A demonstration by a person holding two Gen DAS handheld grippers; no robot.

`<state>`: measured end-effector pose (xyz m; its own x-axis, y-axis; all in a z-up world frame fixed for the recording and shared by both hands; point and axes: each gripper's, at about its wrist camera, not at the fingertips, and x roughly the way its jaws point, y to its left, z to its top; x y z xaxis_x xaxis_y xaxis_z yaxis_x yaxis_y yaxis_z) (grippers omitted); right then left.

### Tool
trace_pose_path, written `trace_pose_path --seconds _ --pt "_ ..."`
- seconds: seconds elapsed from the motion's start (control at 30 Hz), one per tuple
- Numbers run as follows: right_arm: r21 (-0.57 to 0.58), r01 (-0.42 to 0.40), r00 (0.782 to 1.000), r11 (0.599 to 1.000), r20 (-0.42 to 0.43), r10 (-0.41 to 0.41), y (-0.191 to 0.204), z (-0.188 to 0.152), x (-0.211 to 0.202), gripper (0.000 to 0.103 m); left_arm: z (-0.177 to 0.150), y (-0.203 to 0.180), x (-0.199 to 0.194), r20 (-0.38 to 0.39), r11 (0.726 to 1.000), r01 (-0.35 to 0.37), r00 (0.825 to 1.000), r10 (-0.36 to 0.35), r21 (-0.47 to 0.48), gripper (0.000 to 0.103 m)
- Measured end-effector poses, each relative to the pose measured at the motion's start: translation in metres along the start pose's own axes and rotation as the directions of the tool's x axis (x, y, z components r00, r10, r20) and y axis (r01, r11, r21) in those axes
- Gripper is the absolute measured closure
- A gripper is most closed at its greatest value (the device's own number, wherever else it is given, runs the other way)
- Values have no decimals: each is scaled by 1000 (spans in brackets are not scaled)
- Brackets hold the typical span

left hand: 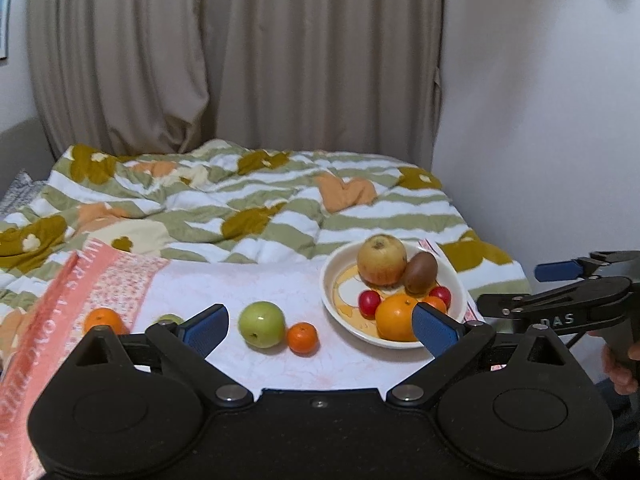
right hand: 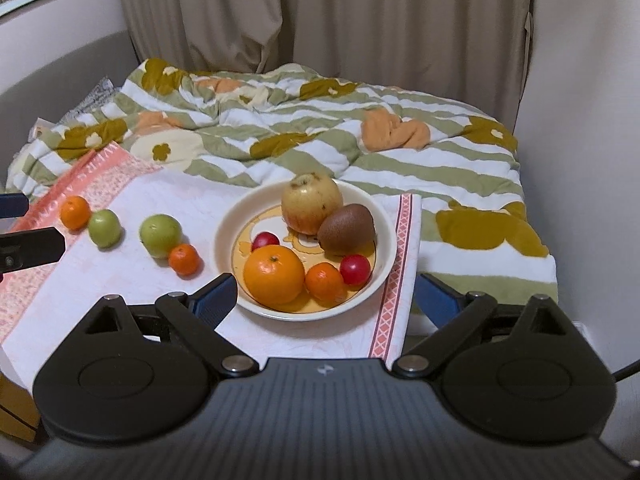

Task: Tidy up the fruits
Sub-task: 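Move both tools back toward the green apple and orange on the cloth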

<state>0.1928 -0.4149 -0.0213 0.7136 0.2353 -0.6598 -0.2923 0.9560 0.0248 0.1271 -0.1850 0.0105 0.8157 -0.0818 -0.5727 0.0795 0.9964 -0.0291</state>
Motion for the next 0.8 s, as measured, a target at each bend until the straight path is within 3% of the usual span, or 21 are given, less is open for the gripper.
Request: trace_pose_path --seconds 0.3,0.53,0.73,0.8 --pt "18 -25 999 1000 41 24 22 10 -36 0 -8 27 -45 66 990 -136 989 133 40 0" --pt "18 -60 995 998 74 59 57 26 -53 0 -12 85 -62 73 974 -224 971 227 -41 0" --pt "37 -43 995 998 86 40 96 37 -53 0 -12 130 -64 81 966 -255 963 259 -48 0" --pt "60 -38 994 997 107 32 109 38 -52 0 -12 148 -61 79 970 -239 967 242 -47 0"
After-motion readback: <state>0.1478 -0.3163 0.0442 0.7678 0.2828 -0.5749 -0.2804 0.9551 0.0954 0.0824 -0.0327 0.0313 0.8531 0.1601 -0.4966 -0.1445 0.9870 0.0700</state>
